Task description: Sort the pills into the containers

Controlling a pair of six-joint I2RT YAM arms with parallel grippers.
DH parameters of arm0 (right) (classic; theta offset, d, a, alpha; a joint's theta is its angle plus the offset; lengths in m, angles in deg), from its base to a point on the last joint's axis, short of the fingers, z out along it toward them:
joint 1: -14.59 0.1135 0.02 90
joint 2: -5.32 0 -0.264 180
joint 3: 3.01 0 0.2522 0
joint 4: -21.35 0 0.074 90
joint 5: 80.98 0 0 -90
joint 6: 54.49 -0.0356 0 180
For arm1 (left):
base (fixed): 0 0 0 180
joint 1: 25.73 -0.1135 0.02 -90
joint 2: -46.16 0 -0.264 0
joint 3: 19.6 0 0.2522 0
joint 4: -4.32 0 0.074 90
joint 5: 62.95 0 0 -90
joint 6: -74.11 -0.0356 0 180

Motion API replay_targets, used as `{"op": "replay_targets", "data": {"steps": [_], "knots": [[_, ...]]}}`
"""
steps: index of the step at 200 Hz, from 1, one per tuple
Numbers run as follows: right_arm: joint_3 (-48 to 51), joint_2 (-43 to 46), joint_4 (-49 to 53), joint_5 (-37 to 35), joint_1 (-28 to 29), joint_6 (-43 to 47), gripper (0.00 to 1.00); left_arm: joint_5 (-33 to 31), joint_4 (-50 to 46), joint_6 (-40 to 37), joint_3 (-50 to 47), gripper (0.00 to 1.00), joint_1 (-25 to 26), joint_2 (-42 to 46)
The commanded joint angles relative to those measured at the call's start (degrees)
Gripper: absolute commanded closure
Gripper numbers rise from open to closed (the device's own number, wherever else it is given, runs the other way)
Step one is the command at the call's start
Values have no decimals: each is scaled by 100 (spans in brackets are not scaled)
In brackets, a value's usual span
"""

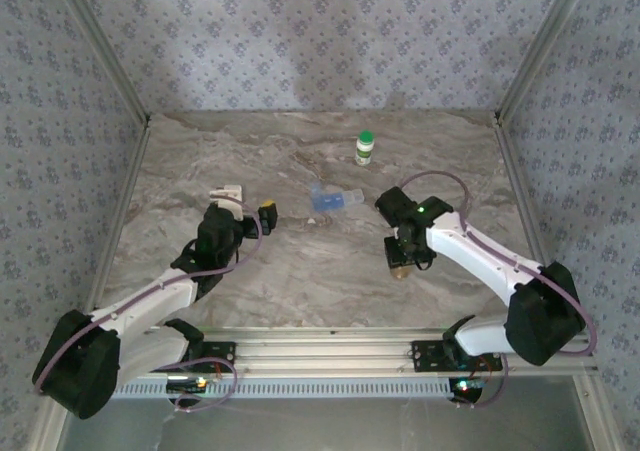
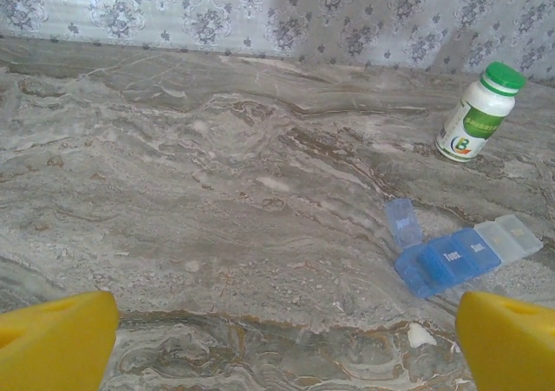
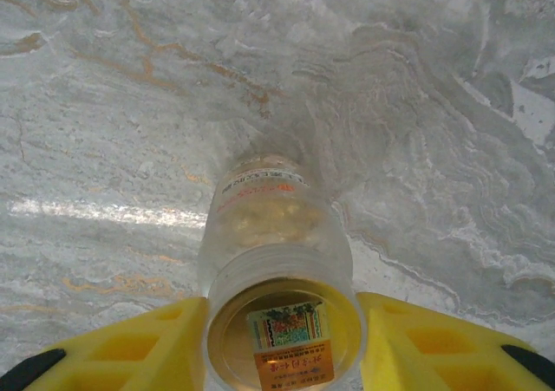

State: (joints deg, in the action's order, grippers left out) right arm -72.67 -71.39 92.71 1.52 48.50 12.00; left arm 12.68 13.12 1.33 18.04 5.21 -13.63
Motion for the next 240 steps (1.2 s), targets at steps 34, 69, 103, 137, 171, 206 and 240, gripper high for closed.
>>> {"op": "replay_targets", "data": {"steps": [34,69,103,137,171,206,240], "knots": [[110,-21,-134,278,23,-65,54,35,104,-82,183,1,61,-26],[103,-169,-238,272,-13,8,53,39,110,-110,196,1,68,-59],[95,-244,-346,309,-13,31,58,139,158,-155,207,1,86,-118],[-139,-250,-237,267,-17,208,73,84,116,-114,288,1,91,-262],[-786,-293,-96,202,-87,566,73,294,227,-83,372,1,149,-401],[-1643,-441,-200,577,-200,1044,74,624,256,-366,479,1,226,-464],[-2412,-812,-397,946,-343,1704,75,1583,671,-1091,607,1,237,-741]]}}
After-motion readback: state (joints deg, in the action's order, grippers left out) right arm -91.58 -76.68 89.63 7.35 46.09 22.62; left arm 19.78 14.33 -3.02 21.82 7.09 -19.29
